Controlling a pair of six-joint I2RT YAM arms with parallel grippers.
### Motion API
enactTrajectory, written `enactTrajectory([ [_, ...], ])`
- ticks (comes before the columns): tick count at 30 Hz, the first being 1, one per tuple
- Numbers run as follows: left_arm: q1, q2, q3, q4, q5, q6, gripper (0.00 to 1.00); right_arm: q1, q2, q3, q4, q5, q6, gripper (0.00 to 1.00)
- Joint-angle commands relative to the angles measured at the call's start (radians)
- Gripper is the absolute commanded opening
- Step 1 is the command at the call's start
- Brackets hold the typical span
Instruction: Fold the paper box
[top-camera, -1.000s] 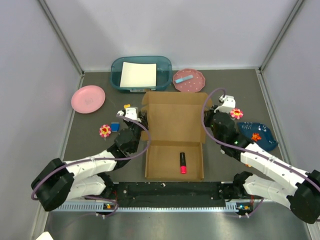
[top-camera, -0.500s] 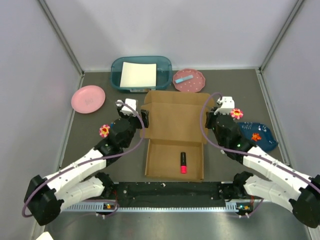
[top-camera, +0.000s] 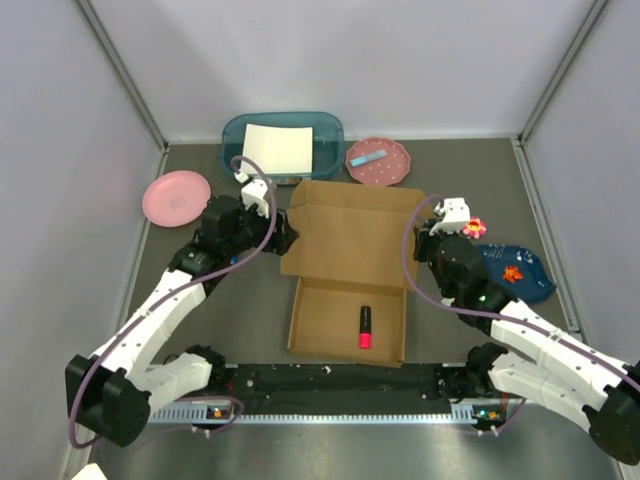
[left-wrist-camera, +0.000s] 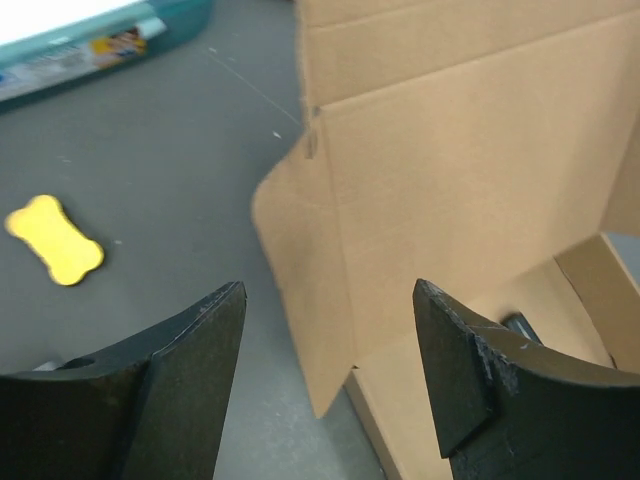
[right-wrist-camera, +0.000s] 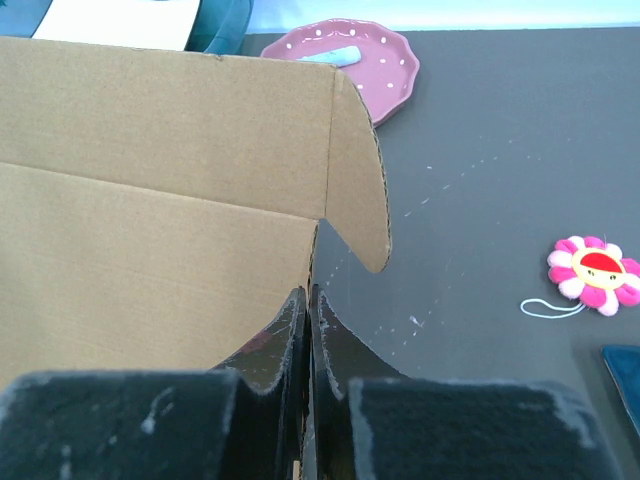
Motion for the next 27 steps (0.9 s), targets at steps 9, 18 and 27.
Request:
enactTrajectory([
  [9,0.036,0.200,0.230,-0.191,0.118,0.079,0.68,0.013,-0.027,-0.013,-0.006,-0.052,-0.034,0.00],
  [18,0.072,0.224,0.287,-0.228,0.027,0.091,0.71,0.015,-0.028,-0.017,-0.005,-0.057,-0.030,0.00],
  [27,0.079,0.278,0.283,-0.222,0.140,0.097,0.63,0.015,-0.024,-0.025,0.005,-0.066,-0.025,0.00],
])
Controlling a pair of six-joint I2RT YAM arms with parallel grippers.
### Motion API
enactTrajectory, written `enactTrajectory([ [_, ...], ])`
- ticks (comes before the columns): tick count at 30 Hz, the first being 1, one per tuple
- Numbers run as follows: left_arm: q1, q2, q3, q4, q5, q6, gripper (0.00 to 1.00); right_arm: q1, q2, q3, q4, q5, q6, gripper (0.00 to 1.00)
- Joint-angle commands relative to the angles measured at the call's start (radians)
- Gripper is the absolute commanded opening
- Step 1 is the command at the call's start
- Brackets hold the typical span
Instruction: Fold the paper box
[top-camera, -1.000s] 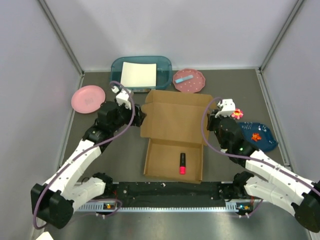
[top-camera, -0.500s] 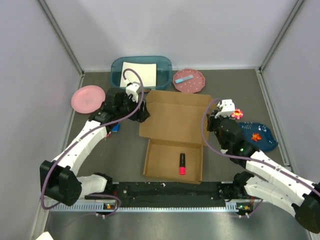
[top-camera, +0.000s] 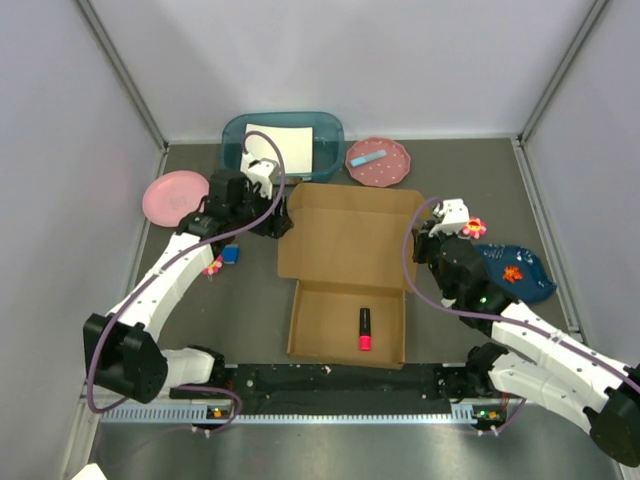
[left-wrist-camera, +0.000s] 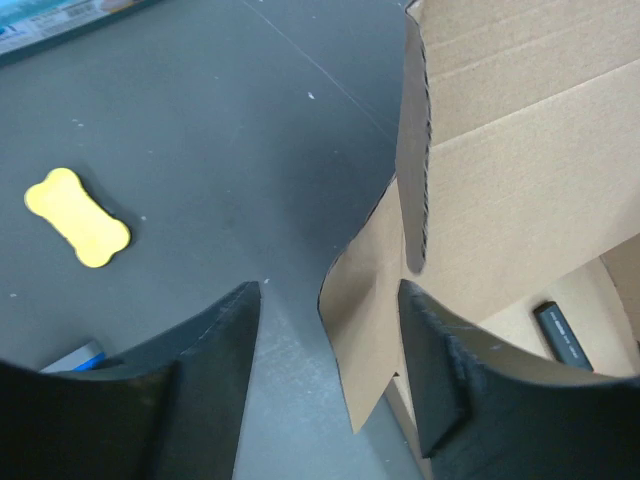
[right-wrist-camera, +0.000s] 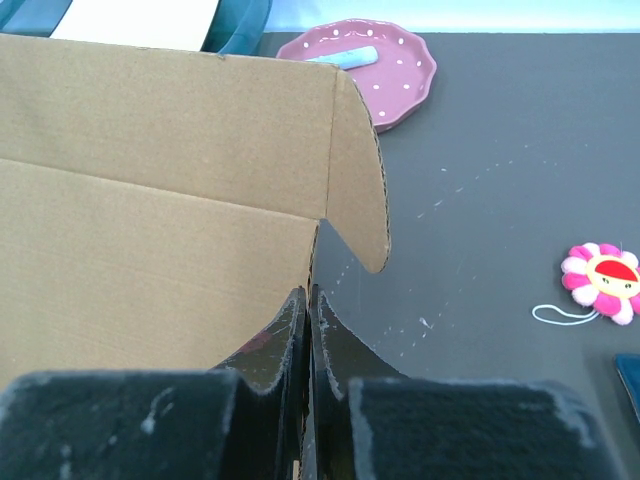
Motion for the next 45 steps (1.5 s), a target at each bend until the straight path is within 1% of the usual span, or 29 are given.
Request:
enactTrajectory([
  [1,0.004,0.030,0.021,0.014,0.071,0.016,0.58,0.015,-0.012,-0.012,-0.004,-0.028,-0.011,0.00],
  [5,0.002,0.036,0.004,0.026,0.088,0.019,0.50,0.015,-0.010,-0.012,-0.001,-0.032,-0.011,0.00],
  [11,0.004,0.069,0.020,0.032,0.140,0.018,0.47,0.015,-0.004,-0.014,0.004,-0.040,-0.011,0.00],
  [14,0.002,0.081,0.020,0.031,0.160,0.018,0.43,0.015,-0.002,-0.011,-0.001,-0.038,-0.011,0.00],
  [17,0.002,0.082,0.009,0.035,0.168,0.016,0.33,0.015,-0.002,-0.006,-0.004,-0.037,-0.013,0.00],
  [18,0.002,0.078,0.004,0.040,0.165,0.016,0.26,0.013,-0.001,-0.006,-0.005,-0.035,-0.011,0.00],
  [22,0.002,0.056,-0.016,0.057,0.160,0.013,0.11,0.015,-0.004,-0.002,-0.008,-0.031,-0.013,0.00],
  [24,0.002,0.046,-0.017,0.058,0.160,0.011,0.07,0.015,-0.002,0.007,-0.017,-0.026,-0.011,0.00],
  [25,0.002,0.044,-0.019,0.060,0.160,0.010,0.01,0.015,-0.001,0.012,-0.025,-0.026,-0.010,0.00],
  [28,0.002,0.018,-0.034,0.081,0.163,0.001,0.00,0.013,-0.001,0.053,-0.094,-0.003,0.012,0.00],
  [29,0.002,0.010,-0.039,0.087,0.154,-0.008,0.00,0.015,0.002,0.095,-0.123,0.006,0.021,0.18],
  [31,0.002,-0.010,-0.058,0.106,0.146,-0.010,0.00,0.015,0.021,0.148,-0.253,0.002,0.030,0.35],
  [32,0.002,-0.014,-0.065,0.107,0.139,-0.012,0.00,0.015,0.030,0.203,-0.298,0.000,0.030,0.47],
  [33,0.002,-0.023,-0.068,0.112,0.125,-0.015,0.00,0.015,0.039,0.231,-0.338,0.002,0.035,0.52],
  [34,0.002,-0.031,-0.080,0.116,0.122,-0.016,0.00,0.015,0.042,0.256,-0.413,-0.015,0.033,0.54],
  [35,0.001,-0.036,-0.086,0.132,0.119,-0.019,0.00,0.013,0.044,0.299,-0.445,-0.026,0.027,0.57],
  [36,0.001,-0.048,-0.092,0.138,0.111,-0.022,0.00,0.013,0.047,0.319,-0.470,-0.038,0.024,0.58],
  [37,0.001,-0.053,-0.100,0.140,0.110,-0.024,0.00,0.013,0.053,0.357,-0.531,-0.063,0.022,0.59],
  [40,0.001,-0.071,-0.112,0.155,0.093,-0.025,0.00,-0.025,0.074,0.406,-0.602,-0.133,0.030,0.60],
  [41,0.001,-0.074,-0.117,0.156,0.091,-0.028,0.00,-0.051,0.085,0.437,-0.645,-0.223,0.032,0.60],
  [42,-0.001,-0.083,-0.120,0.169,0.091,-0.028,0.00,-0.103,0.093,0.451,-0.662,-0.277,0.042,0.60],
  [43,-0.001,-0.089,-0.129,0.173,0.088,-0.030,0.00,-0.137,0.102,0.461,-0.675,-0.392,0.045,0.60],
  [45,-0.004,-0.100,-0.137,0.184,0.083,-0.032,0.00,-0.206,0.126,0.483,-0.708,-0.468,0.048,0.59],
])
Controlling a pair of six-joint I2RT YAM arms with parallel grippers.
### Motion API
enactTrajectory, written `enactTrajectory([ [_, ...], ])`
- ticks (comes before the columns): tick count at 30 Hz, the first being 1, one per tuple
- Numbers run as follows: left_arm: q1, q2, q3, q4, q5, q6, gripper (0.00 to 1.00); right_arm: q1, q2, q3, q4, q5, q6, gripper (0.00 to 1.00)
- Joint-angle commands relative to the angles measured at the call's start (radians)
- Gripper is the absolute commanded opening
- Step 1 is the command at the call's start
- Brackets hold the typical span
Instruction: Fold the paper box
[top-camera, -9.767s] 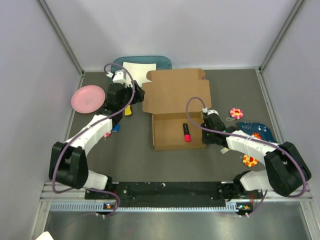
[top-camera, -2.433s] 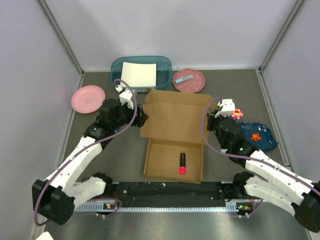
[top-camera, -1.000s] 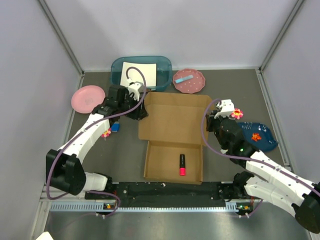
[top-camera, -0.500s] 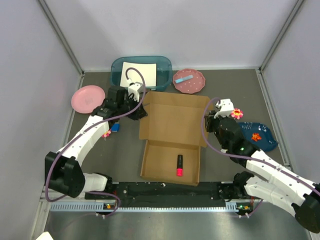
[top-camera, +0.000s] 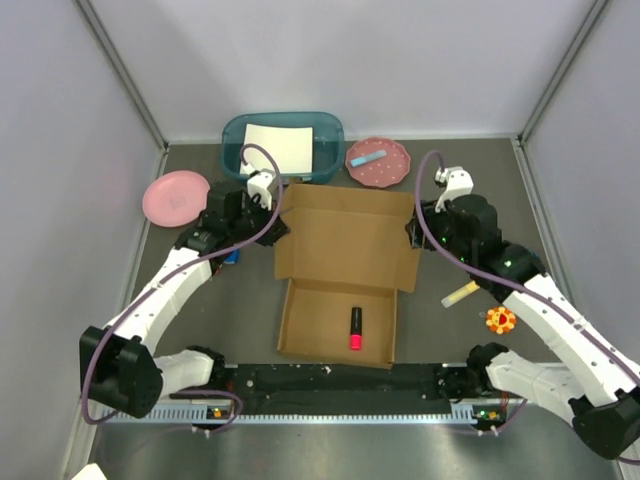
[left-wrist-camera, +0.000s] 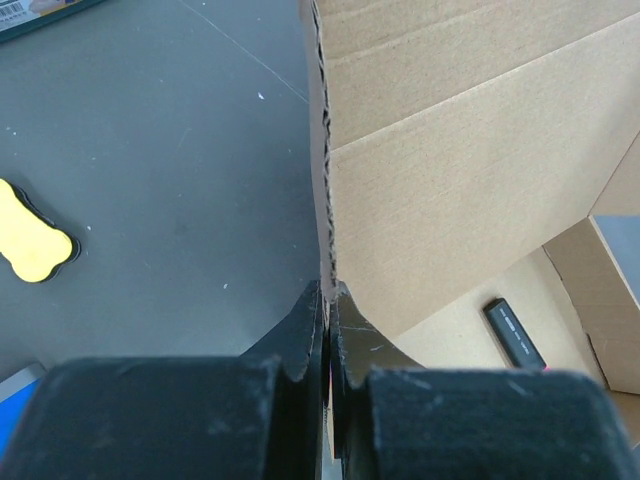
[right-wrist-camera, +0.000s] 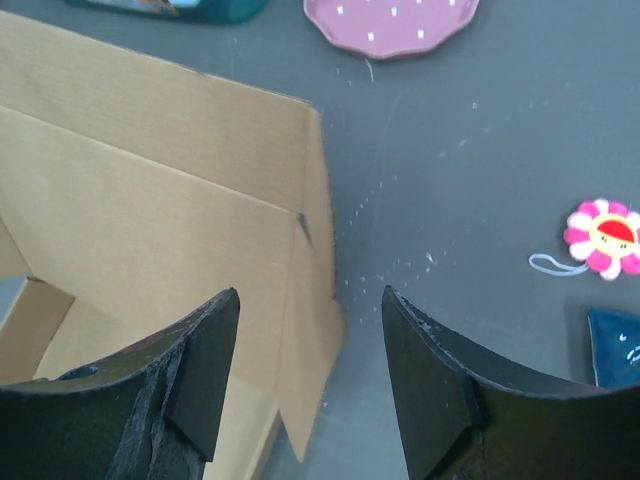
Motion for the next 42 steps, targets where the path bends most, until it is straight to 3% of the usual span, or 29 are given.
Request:
enactTrajectory([
  [1,-0.002,-0.051,-0.024,0.086,-0.031,-0.001,0.00,-0.125,0.046,0.069,-0.145,-0.298,0.017,0.59],
  [15,-0.014,-0.082,-0.042,0.097,-0.030,-0.007,0.00,-0.145,0.108,-0.011,-0.041,-0.386,0.052,0.53],
  [22,-0.015,-0.088,-0.048,0.097,-0.036,-0.009,0.00,-0.145,0.116,-0.015,-0.018,-0.346,0.041,0.36],
  [30,-0.015,-0.086,-0.045,0.097,-0.039,-0.009,0.00,-0.143,0.108,-0.008,-0.015,-0.331,0.035,0.27],
  [37,-0.018,-0.089,-0.052,0.103,-0.033,-0.016,0.00,-0.143,0.112,-0.020,-0.012,-0.310,0.037,0.00],
  [42,-0.046,-0.134,-0.116,0.212,-0.028,-0.064,0.00,-0.143,0.091,-0.035,0.034,-0.261,0.078,0.00],
])
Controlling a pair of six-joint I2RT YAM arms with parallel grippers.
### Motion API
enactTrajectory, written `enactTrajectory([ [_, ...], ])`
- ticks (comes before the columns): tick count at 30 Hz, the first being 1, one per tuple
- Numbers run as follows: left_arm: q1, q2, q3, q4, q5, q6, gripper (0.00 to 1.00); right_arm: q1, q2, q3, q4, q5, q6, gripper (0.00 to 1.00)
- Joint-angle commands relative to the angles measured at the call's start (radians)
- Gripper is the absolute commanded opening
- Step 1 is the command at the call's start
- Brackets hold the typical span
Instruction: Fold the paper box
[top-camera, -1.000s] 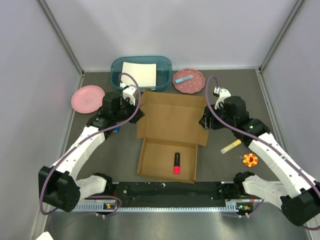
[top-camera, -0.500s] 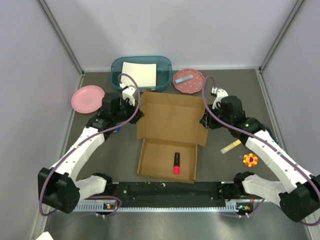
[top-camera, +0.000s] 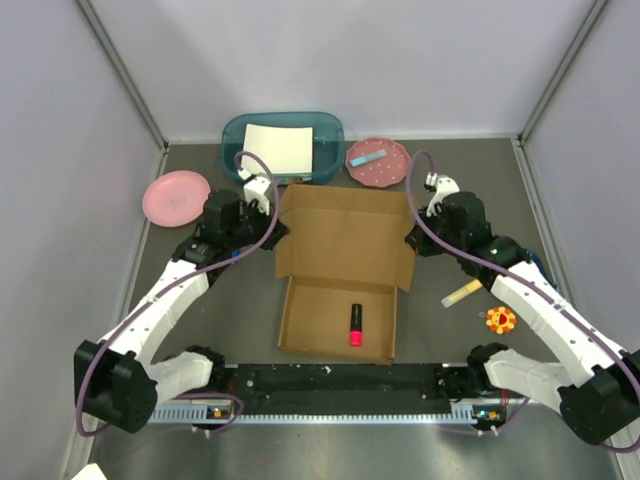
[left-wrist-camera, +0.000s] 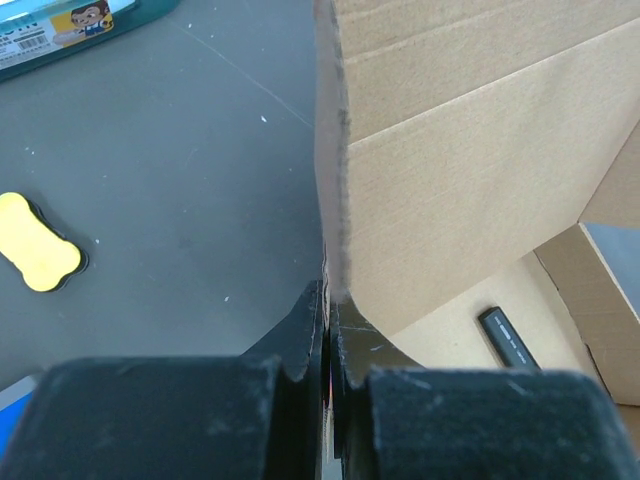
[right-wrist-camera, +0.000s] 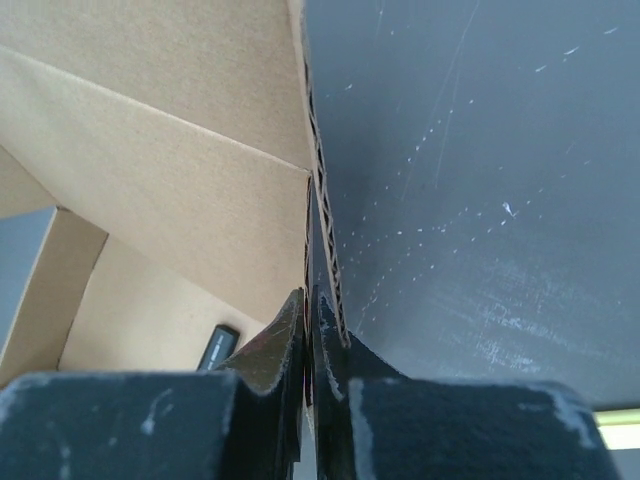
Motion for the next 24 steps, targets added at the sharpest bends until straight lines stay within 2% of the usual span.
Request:
enactTrajectory([
  [1,-0.041,-0.067,-0.064,0.164,-0.006,-0.068,0.00,-0.004,-0.052,-0.029,0.101,0.088,0.035,0.00],
  [3,-0.066,-0.101,-0.121,0.258,-0.046,-0.089,0.00,-0.003,-0.077,-0.057,0.157,0.118,0.056,0.00],
  [7,-0.168,-0.148,-0.215,0.415,-0.236,-0.111,0.00,-0.003,-0.109,-0.089,0.240,0.202,0.067,0.00],
  [13,-0.285,-0.116,-0.281,0.621,-0.462,-0.126,0.00,0.006,-0.100,-0.131,0.345,0.293,0.087,0.00],
  [20,-0.412,-0.050,-0.299,0.766,-0.725,-0.129,0.00,0.040,-0.132,-0.177,0.369,0.394,0.173,0.00],
  [24,-0.467,-0.006,-0.296,0.794,-0.886,-0.181,0.00,0.072,-0.172,-0.221,0.371,0.441,0.203,0.00],
])
